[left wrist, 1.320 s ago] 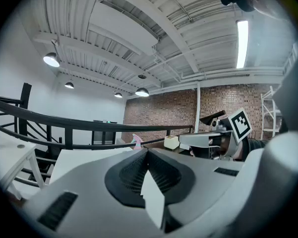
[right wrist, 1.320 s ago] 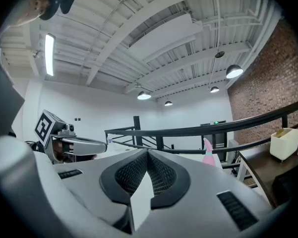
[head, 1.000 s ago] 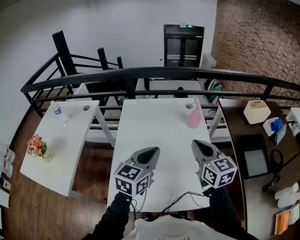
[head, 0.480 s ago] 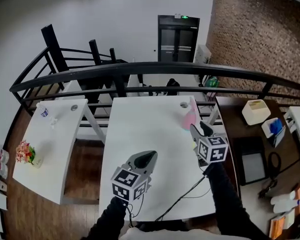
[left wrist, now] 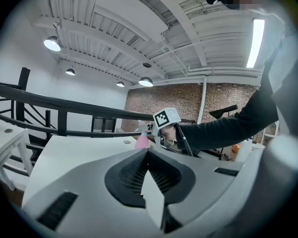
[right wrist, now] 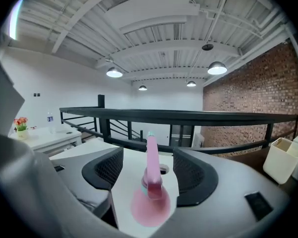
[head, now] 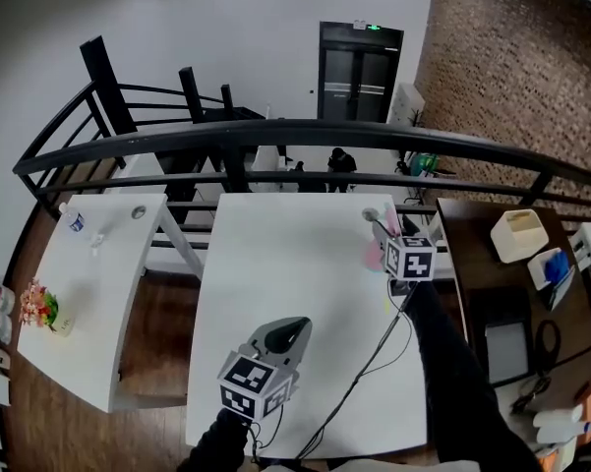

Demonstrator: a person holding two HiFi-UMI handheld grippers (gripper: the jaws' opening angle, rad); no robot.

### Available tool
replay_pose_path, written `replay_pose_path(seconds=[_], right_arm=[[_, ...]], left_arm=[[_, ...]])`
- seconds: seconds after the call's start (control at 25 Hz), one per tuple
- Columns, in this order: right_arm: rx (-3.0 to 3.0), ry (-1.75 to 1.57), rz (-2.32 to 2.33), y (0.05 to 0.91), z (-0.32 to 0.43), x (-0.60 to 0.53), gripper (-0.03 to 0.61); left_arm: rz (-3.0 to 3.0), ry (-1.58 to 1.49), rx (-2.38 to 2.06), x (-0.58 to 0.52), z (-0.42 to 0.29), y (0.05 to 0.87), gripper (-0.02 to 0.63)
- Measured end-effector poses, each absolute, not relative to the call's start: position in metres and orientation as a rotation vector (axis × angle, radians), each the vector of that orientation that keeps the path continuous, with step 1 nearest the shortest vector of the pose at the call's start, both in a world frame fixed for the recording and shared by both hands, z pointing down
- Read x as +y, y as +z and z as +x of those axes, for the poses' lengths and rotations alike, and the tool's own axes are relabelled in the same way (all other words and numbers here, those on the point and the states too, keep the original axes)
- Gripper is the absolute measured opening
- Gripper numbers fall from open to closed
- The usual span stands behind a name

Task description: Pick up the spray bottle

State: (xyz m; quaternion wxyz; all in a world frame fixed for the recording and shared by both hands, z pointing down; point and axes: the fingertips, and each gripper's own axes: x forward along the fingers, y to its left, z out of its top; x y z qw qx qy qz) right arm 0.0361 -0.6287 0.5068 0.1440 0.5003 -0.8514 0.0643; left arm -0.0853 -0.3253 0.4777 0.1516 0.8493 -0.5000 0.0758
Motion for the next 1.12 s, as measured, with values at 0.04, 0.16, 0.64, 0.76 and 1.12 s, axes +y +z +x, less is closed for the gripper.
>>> replay_pose_path(seconds=[0.04,0.16,0.64,0.76,1.12], right_arm=[[-2.452,0.188,1.439,0.51,0.033,-0.636,0.31],[-2.438,0.191,1.445,0.519,0.026,-0.65,0.31],[-2.389,0.151,1.437,0.538,0.018,-0.66,0.074],[-2.423,0.136,1.402,0.535,0.016,-0.652,0.071],[-2.577,0.085,1.324,0.483,0.008,-0.592,0.058]], left_arm=[[2.428,0.216,-1.438,-0.328,-0.088,0.481,-0.012],[2.407,0.201,-1.455,-0.333,-0.097,0.49,-0.014],[2.356,0.176,-1.469,-0.329,-0.112,0.506,-0.012],[2.352,0.174,-1.471,-0.324,-0.112,0.507,-0.014],[2.388,0.174,-1.466,-0.302,-0.1,0.493,-0.012]])
